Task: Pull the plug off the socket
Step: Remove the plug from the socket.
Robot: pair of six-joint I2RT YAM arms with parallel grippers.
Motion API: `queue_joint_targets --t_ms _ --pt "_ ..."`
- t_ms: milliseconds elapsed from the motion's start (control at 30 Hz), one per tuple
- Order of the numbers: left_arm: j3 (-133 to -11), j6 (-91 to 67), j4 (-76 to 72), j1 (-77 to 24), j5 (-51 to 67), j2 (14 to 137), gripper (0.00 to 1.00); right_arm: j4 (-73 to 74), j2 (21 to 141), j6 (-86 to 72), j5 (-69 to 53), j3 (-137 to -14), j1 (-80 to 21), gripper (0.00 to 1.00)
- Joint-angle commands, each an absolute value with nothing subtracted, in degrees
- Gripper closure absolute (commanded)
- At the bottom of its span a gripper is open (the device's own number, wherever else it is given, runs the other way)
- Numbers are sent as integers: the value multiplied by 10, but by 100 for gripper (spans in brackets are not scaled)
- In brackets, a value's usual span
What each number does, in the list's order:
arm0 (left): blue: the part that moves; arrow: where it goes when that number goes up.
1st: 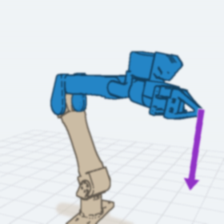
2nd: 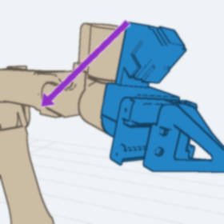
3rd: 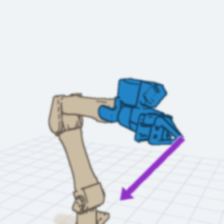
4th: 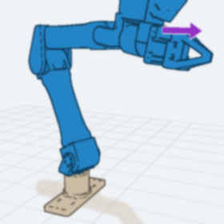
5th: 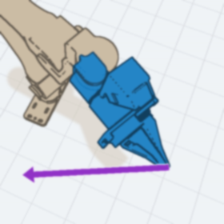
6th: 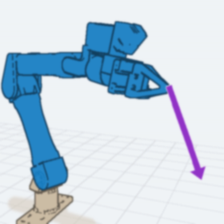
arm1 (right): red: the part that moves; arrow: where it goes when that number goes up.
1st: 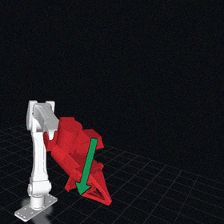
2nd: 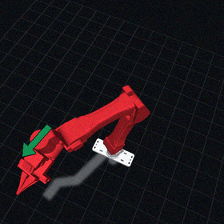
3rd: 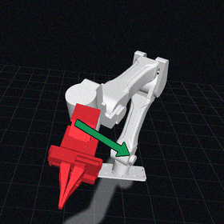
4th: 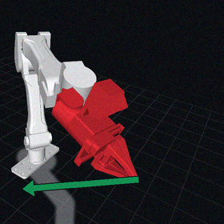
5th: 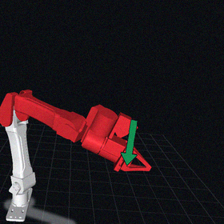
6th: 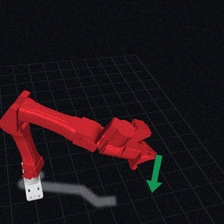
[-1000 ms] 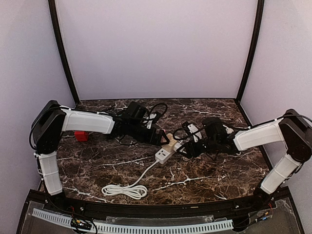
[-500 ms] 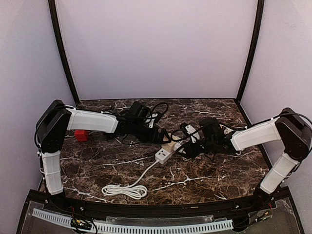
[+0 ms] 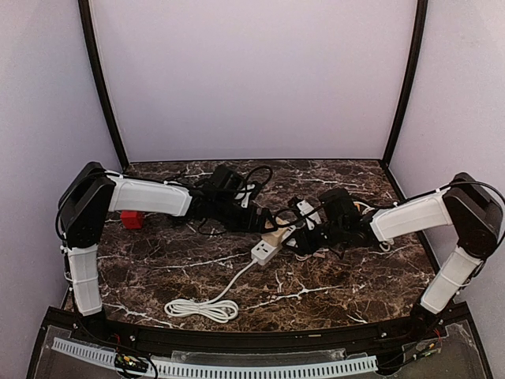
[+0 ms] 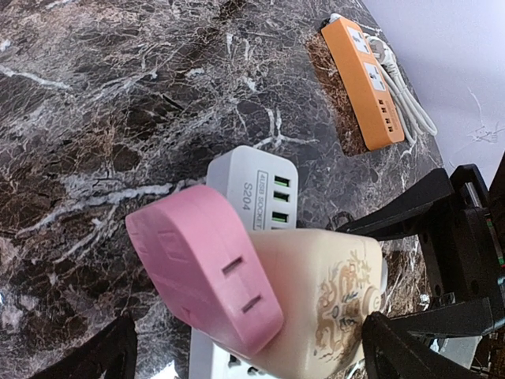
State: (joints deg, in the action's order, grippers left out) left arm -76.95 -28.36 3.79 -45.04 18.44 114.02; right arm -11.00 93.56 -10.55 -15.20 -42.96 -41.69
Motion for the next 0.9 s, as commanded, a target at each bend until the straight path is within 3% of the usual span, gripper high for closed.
queue_joint_targets --t_ms 0,200,600,867 --pt "-745 -280 113 -453 139 1178 1 -94 947 -92 -135 -438 -427 45" --pt "-747 -280 113 -453 140 1181 1 -85 943 -85 -106 -429 -431 50" --pt "-748 -282 114 -453 138 1187 1 -76 930 -65 -22 -419 -467 74" --pt "-744 -285 114 -451 136 1190 1 -55 916 -66 -2 -415 -471 85"
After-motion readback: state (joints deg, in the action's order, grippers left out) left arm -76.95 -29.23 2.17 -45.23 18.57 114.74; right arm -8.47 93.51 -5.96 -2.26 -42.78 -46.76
